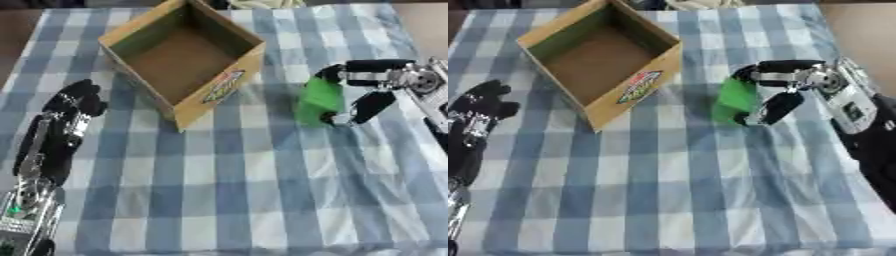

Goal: Pick up objects on the table and place them in the box.

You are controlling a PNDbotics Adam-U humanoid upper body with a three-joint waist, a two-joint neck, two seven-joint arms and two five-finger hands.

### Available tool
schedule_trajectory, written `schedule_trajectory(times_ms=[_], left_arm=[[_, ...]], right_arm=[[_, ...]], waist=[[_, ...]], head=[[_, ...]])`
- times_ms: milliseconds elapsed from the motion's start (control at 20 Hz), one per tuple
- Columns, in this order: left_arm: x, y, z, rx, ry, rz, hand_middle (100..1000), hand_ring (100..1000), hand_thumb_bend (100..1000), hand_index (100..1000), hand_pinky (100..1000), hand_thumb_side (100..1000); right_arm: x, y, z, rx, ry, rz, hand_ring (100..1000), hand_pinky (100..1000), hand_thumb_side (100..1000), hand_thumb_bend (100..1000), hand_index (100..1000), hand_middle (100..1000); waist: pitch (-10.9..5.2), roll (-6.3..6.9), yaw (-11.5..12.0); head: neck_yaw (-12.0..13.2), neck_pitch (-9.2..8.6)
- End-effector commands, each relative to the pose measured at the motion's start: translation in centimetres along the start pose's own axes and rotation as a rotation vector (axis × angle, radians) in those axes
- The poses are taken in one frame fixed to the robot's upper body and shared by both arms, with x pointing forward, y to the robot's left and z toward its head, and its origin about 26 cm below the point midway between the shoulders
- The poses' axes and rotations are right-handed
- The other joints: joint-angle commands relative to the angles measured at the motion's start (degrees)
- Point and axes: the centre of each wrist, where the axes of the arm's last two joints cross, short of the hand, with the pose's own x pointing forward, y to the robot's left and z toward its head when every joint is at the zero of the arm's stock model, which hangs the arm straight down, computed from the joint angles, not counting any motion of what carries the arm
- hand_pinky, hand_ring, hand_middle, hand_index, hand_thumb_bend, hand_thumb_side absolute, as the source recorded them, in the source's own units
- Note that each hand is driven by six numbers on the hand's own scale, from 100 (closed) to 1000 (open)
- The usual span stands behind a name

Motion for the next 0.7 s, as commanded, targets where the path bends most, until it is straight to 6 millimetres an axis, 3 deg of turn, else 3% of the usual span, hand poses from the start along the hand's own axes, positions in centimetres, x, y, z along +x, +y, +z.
schedule_trajectory(times_ms=[50, 150, 200, 300, 700], left_arm=[[0.5, 0.3, -0.2, -0.011, -0.016, -0.019, 767, 712, 491, 849, 813, 592], [0.5, 0.3, -0.2, -0.015, -0.016, -0.02, 767, 712, 489, 849, 813, 593], [0.5, 0.3, -0.2, -0.017, -0.016, -0.021, 767, 713, 489, 849, 813, 593], [0.5, 0.2, -0.2, -0.022, -0.018, -0.023, 767, 713, 488, 849, 813, 593], [0.6, -0.2, -0.4, -0.072, -0.021, -0.023, 768, 714, 485, 850, 814, 598]], right_arm=[[0.6, -2.5, 1.7, -0.054, -0.01, 0.042, 880, 856, 429, 100, 750, 908], [1.3, -3.7, 2.3, -0.088, -0.03, 0.055, 879, 855, 421, 100, 751, 908], [1.6, -4.3, 2.7, -0.103, -0.037, 0.06, 878, 856, 507, 100, 752, 909], [2.1, -5.4, 3.3, -0.131, -0.046, 0.073, 878, 857, 412, 100, 753, 908], [2.9, -9.7, 4.8, -0.206, -0.011, 0.123, 881, 867, 393, 100, 773, 914]], waist=[[-1.1, 0.01, -0.03], [-1.12, -0.05, 0.05], [-1.13, -0.1, 0.12], [-1.13, -0.21, 0.35], [-0.98, -0.89, 2.49]], head=[[-0.02, 0.2], [-0.08, 0.15], [-0.12, 0.11], [-0.22, -0.02], [-1.32, -0.69]])
